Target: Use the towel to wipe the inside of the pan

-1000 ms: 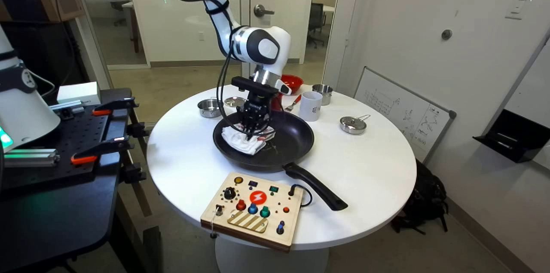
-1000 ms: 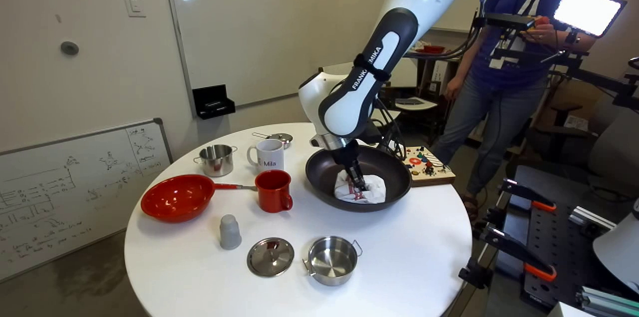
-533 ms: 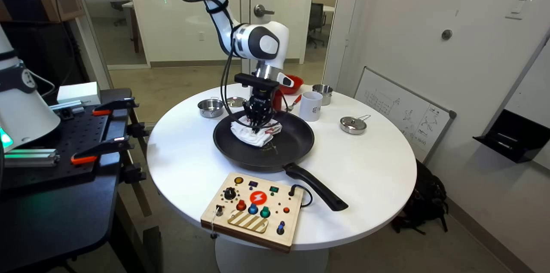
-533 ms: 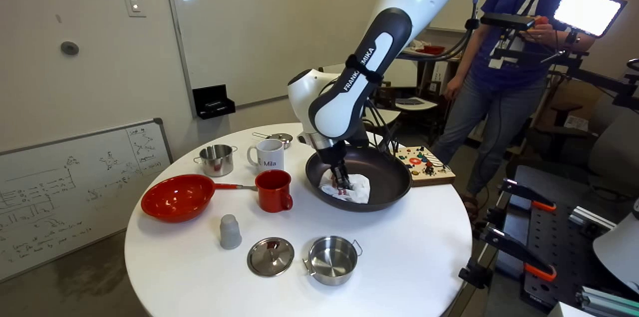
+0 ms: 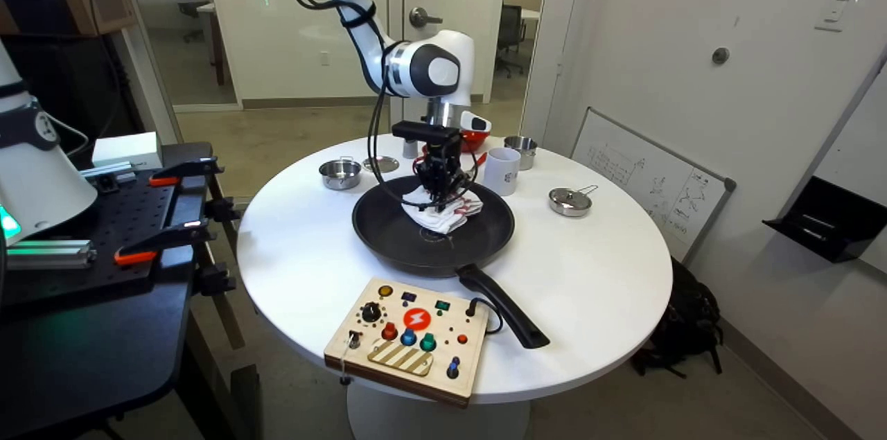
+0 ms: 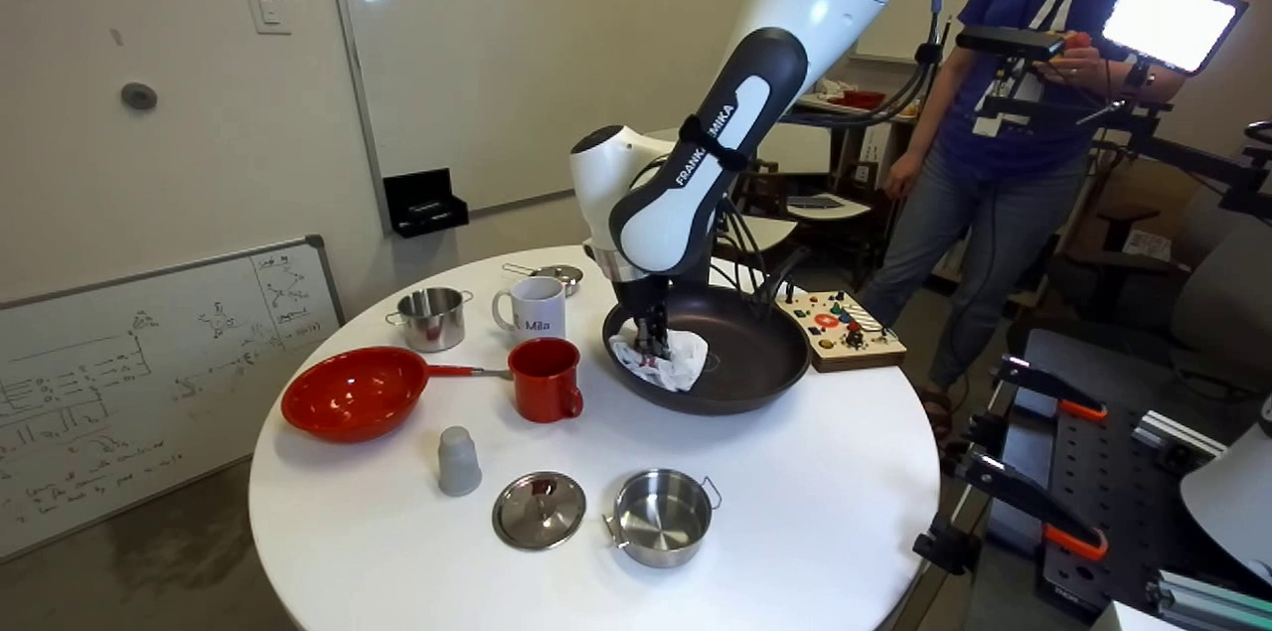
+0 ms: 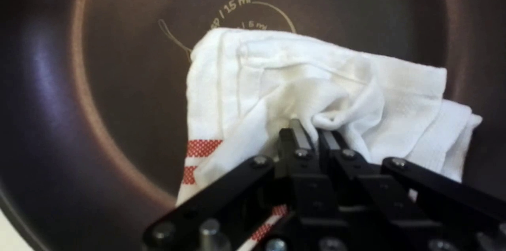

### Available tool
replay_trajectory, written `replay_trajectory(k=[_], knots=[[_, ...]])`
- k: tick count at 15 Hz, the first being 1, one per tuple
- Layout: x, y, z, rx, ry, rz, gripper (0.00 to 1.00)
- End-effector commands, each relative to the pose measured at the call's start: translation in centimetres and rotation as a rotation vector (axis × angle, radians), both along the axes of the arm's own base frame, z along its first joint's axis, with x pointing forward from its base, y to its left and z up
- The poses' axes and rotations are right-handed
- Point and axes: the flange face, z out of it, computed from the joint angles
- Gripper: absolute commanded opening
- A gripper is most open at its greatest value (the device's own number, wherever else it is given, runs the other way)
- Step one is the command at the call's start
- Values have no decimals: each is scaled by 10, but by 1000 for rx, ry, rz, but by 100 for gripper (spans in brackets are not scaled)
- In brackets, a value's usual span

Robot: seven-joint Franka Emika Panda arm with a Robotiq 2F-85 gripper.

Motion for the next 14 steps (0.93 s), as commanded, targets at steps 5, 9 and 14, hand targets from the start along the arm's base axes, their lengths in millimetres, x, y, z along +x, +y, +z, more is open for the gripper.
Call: replay_trajectory(k=[5,9,14], knots=[[12,-35,-32,-49,-103,-157,2],[12,-62,-37,-69,-110,-225,2],[10,-92,-42,-81,-110,-298,2]])
